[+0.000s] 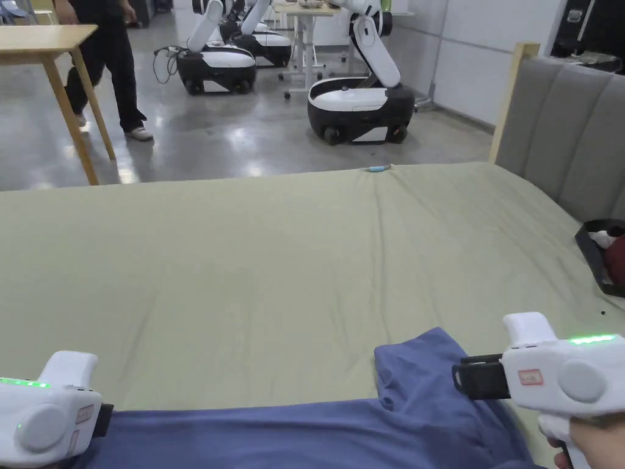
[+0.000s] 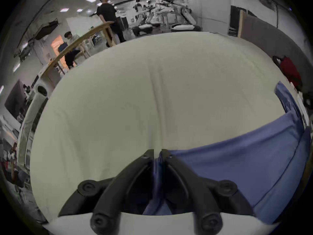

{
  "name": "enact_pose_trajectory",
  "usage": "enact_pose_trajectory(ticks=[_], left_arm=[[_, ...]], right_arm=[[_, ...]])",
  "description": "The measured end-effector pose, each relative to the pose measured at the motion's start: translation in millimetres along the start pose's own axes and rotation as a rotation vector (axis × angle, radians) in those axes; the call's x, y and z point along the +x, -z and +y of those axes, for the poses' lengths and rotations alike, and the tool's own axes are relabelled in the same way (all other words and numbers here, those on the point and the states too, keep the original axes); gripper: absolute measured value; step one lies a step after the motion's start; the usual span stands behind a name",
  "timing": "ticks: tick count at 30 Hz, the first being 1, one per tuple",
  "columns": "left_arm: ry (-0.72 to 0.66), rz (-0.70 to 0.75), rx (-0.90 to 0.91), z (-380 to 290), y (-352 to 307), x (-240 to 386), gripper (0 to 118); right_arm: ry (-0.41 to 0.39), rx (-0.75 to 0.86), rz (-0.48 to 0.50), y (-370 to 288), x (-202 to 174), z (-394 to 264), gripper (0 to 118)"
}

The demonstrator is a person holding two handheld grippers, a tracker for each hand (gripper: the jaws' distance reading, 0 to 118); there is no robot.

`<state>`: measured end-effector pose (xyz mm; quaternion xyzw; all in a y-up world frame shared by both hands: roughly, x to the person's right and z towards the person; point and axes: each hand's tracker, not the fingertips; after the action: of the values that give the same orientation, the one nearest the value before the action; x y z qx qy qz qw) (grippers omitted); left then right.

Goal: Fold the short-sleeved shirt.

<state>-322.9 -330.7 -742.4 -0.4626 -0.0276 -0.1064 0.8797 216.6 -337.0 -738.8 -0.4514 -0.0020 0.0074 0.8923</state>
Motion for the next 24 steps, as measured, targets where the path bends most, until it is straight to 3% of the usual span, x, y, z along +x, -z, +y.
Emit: enact_pose_trajectory(ticks=[1, 2, 3, 5, 10, 11, 16, 21, 24], left_arm=[[0.006, -0.003, 0.002, 2, -3, 2, 7], [0.017, 0.001, 0.010, 3, -6, 4, 7], [0.022, 0.008, 0.015, 5, -7, 4, 7], [0.016, 0.005, 0.015, 5, -4, -1, 7], [0.002, 0.020, 0.037, -2, -14, -2, 7], [-0.001, 0.023, 0.057, -5, -20, -3, 7], [-0.068, -0.004, 0.213, -22, -90, -8, 7], [-0.088, -0.046, 0.331, -71, -169, -16, 7], [-0.097, -0.068, 0.339, -117, -190, -22, 7]], right_arm=[[0.000, -0.026, -0.014, 12, 1, 4, 52], [-0.002, -0.063, -0.021, 24, 1, 6, 32], [0.001, -0.093, -0.020, 33, 0, 6, 31], [-0.003, -0.142, -0.002, 44, -3, 4, 2], [-0.026, -0.048, 0.036, 18, -10, -3, 2], [-0.045, 0.002, 0.006, 1, -15, -5, 2], [-0.053, 0.188, 0.087, -91, -12, -15, 2], [-0.097, 0.345, 0.112, -191, -15, -66, 2], [-0.116, 0.355, 0.110, -218, -21, -113, 2]])
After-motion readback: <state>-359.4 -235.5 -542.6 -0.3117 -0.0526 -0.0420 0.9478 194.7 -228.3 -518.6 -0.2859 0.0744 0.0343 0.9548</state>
